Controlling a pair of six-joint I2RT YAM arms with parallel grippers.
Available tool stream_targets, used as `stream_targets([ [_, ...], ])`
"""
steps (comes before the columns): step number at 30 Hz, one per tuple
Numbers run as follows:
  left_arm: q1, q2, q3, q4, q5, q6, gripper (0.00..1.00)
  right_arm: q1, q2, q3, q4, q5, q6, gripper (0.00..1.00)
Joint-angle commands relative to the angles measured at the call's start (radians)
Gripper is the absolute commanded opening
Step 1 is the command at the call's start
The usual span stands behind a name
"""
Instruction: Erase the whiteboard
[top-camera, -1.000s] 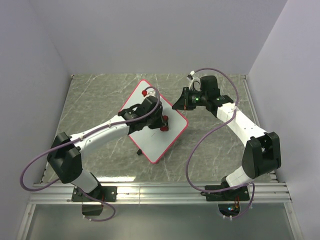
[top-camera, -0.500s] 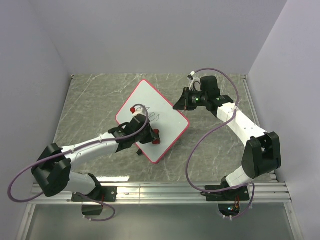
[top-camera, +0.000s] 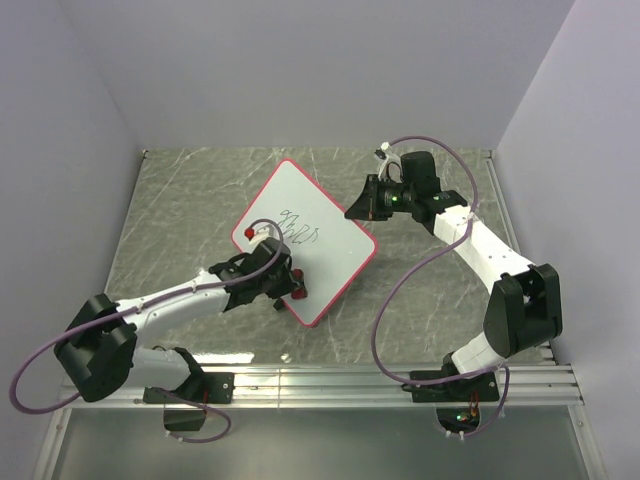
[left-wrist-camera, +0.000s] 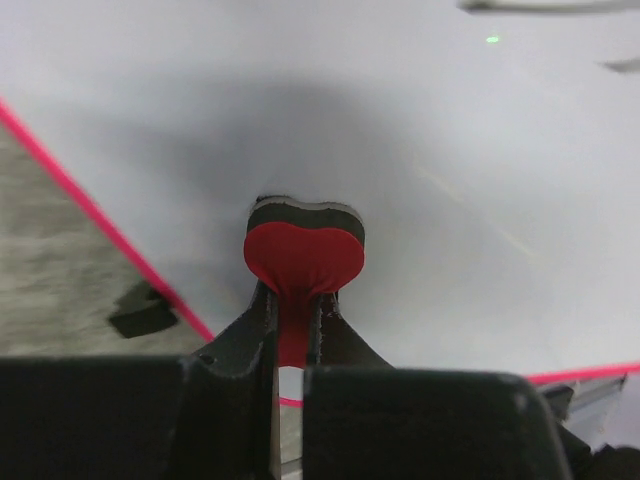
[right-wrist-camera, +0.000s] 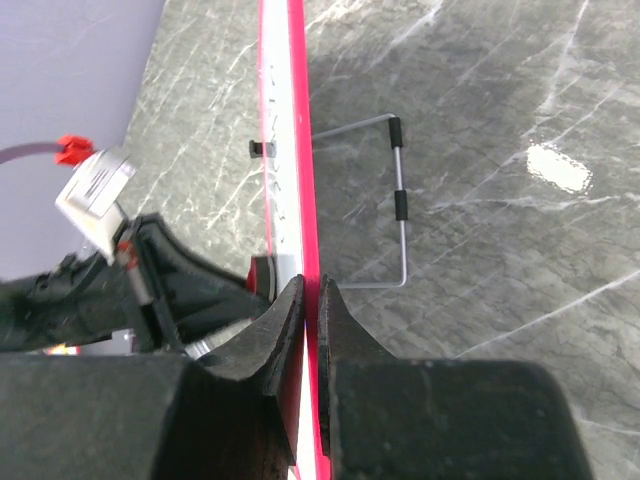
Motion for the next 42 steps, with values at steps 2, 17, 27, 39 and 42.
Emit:
stream_targets([
  [2, 0.074, 0.025, -0.008, -0.131, -0.036, 0.022, 0.00, 0.029, -0.019, 0.013, -0.049, -0.059, 0.035, 0.00],
  [17, 0.097, 0.487, 0.811, -0.206, 0.077, 0.218, 0.00, 0.029, -0.040, -0.021, -0.023, -0.062, 0.042, 0.00],
  [27, 0.100, 0.593, 1.009, -0.200, 0.136, 0.197, 0.00, 0.029, -0.034, -0.021, -0.023, -0.070, 0.039, 0.00],
  [39, 0.256, 0.386, 0.495, -0.097, 0.088, 0.155, 0.00, 0.029, -0.030, -0.029, -0.020, -0.076, 0.038, 0.00],
  [42, 0.327, 0.345, 0.379, -0.080, 0.094, 0.154, 0.00, 0.028, -0.028, -0.027, -0.020, -0.079, 0.041, 0.00],
])
